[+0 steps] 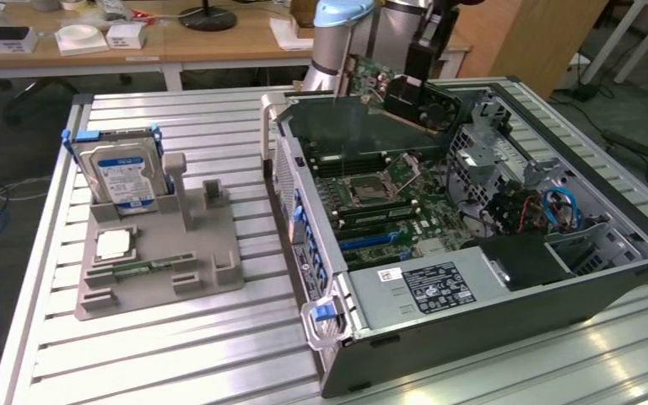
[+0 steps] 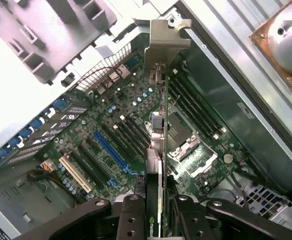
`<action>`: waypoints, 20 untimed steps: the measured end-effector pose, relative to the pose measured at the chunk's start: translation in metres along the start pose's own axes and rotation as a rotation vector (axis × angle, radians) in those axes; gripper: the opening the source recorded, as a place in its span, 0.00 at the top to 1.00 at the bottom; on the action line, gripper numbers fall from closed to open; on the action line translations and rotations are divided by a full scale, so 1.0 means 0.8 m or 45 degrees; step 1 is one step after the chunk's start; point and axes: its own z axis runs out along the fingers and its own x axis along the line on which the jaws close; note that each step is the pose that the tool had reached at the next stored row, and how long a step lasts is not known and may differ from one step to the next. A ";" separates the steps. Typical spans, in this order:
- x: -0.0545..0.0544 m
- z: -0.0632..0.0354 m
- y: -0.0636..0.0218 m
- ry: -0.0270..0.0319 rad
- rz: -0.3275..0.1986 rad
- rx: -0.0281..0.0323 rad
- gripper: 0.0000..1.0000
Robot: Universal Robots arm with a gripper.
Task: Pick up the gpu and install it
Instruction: 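Insert the gpu into the slot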
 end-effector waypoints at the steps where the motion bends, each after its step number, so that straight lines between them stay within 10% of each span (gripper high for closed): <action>1: 0.000 0.000 0.000 0.0007 -0.017 -0.0003 0.74; 20: 0.000 0.005 0.000 0.0195 -0.416 -0.0088 0.74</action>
